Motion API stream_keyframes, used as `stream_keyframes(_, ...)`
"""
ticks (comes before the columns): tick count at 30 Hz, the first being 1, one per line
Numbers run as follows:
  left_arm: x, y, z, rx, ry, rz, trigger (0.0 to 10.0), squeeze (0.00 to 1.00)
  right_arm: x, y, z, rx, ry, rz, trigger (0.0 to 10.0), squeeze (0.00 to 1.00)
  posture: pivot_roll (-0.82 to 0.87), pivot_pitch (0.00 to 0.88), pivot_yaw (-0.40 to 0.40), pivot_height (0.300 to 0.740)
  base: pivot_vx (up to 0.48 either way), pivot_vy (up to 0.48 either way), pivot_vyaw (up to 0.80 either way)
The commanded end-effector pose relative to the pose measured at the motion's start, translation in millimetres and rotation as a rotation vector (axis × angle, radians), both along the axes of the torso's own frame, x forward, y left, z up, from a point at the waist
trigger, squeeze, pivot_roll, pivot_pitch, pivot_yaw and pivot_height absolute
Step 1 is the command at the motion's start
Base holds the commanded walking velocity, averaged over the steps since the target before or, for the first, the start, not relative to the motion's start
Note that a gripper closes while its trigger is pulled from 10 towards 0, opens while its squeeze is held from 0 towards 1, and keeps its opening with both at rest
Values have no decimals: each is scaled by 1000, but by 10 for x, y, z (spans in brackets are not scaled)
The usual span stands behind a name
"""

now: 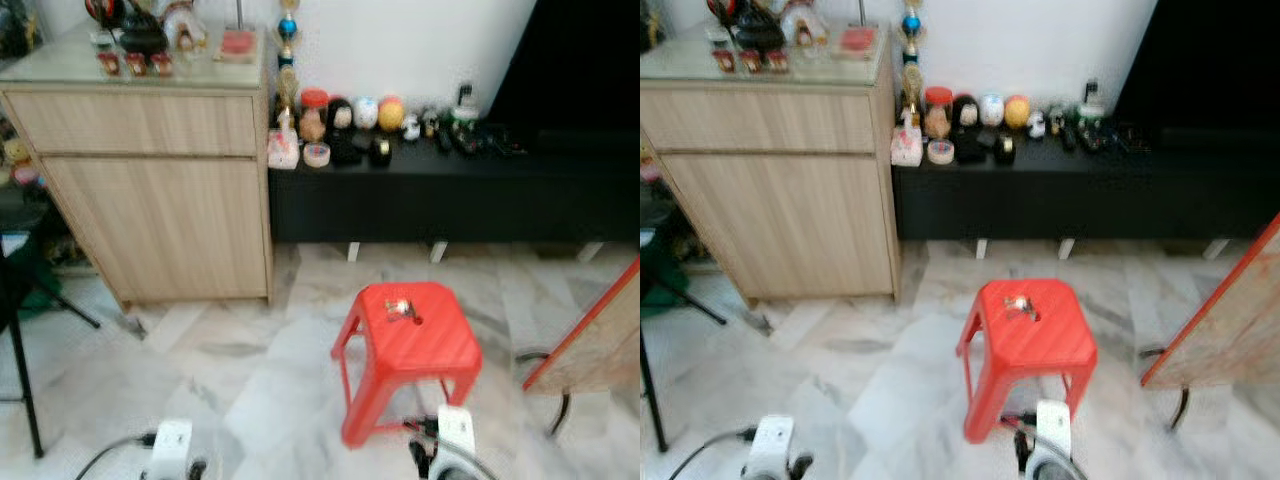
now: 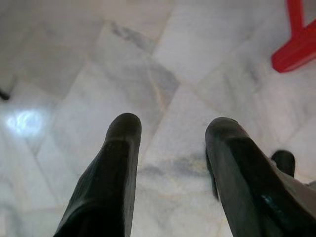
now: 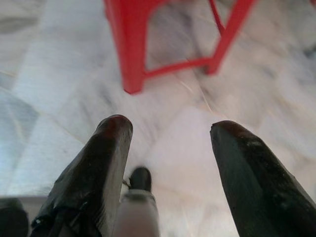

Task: Hang keys on a hook

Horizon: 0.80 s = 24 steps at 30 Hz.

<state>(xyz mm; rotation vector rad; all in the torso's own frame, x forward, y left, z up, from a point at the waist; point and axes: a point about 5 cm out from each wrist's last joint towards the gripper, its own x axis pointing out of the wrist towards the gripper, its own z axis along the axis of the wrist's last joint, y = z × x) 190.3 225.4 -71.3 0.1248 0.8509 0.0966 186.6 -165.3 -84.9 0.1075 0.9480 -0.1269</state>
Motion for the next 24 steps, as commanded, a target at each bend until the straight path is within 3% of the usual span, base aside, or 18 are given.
stream_keyframes(1,-17,2,-12,6,18,-13,10000,0,45,4,21,3,-10,-4,10000,0,42,0,-94,737,0,0,-738)
stream_keyframes(24,-18,-19,-12,-19,2,-12,10000,0,40,10,18,1,-4,0,10000,0,47,0,-93,737,0,0,-691)
